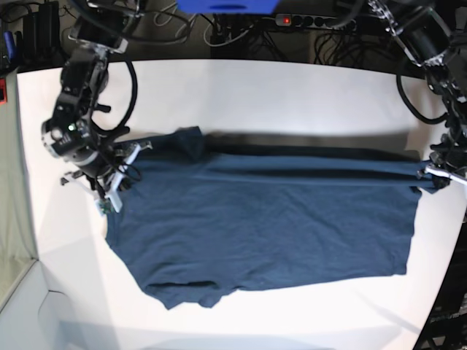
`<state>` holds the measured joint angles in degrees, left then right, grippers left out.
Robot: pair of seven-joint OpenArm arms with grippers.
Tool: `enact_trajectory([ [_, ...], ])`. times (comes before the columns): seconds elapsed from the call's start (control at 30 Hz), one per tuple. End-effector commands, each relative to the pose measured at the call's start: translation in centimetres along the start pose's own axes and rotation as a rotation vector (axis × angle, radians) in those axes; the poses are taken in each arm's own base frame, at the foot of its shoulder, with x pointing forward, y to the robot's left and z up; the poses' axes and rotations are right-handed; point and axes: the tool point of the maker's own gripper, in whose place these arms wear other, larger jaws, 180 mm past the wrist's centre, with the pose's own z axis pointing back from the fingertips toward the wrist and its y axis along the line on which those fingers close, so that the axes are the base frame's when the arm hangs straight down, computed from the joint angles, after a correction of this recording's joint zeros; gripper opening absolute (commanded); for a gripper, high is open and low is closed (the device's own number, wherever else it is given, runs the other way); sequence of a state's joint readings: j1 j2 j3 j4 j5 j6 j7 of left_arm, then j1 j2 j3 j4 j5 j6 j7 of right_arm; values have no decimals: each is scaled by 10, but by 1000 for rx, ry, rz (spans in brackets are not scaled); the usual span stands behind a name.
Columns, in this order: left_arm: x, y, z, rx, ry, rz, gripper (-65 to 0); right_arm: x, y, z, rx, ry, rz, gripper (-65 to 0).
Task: Layout the t-shirt on the table in an organized manner, then fold the t-shirt properly
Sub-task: 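Release and regrasp the new fold line with both grippers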
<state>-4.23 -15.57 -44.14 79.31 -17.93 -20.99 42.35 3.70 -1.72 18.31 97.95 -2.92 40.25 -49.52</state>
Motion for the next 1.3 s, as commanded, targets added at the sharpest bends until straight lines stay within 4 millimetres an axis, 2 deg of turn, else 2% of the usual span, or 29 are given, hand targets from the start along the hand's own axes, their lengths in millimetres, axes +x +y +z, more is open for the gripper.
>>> enact_trajectory([
  [0.0, 22, 5, 1, 8, -55, -5, -649, 14, -7, -1, -10, -42, 1, -650],
  [0.1, 22, 4, -10, -1, -44, 30, -649, 16, -12, -13, 4, -28, -8, -650],
  [0.27, 23, -1, -28, -20, -25, 89, -647, 24, -10, -31, 42, -61, -37, -650],
  [0.5, 15, 0, -43, -29, 19, 144, -642, 27, -15, -37, 48, -68, -42, -650],
  [0.57, 12, 0, -45, -30, 28, 148, -598, 27, -15, -36, 47, -69, -41, -618],
  [0.77, 10, 1, -43, -31, 31, 151, -297, 27, -24, -33, 27, -68, -26, -337],
  [0.87, 20, 3, -36, -23, 2, 127, -195, 31, -36, -23, -8, -84, -9, -261],
  [0.9, 17, 7, -30, -12, -3, 108, -169, 28, -38, -20, -17, -79, -1, -251],
  [0.97, 16, 9, -19, -1, -20, 72, -142, 26, -39, -11, -34, -87, 16, -251],
  [1.07, 5, 21, -9, 26, -14, 67, -142, 23, -38, 0, -51, -97, 36, -251],
  [1.2, -21, 28, -17, 36, 9, 96, -142, 16, -33, 12, -64, -100, 53, -251],
  [1.27, -34, 22, -24, 20, 26, 102, -142, 13, -31, 16, -67, -96, 60, -251],
])
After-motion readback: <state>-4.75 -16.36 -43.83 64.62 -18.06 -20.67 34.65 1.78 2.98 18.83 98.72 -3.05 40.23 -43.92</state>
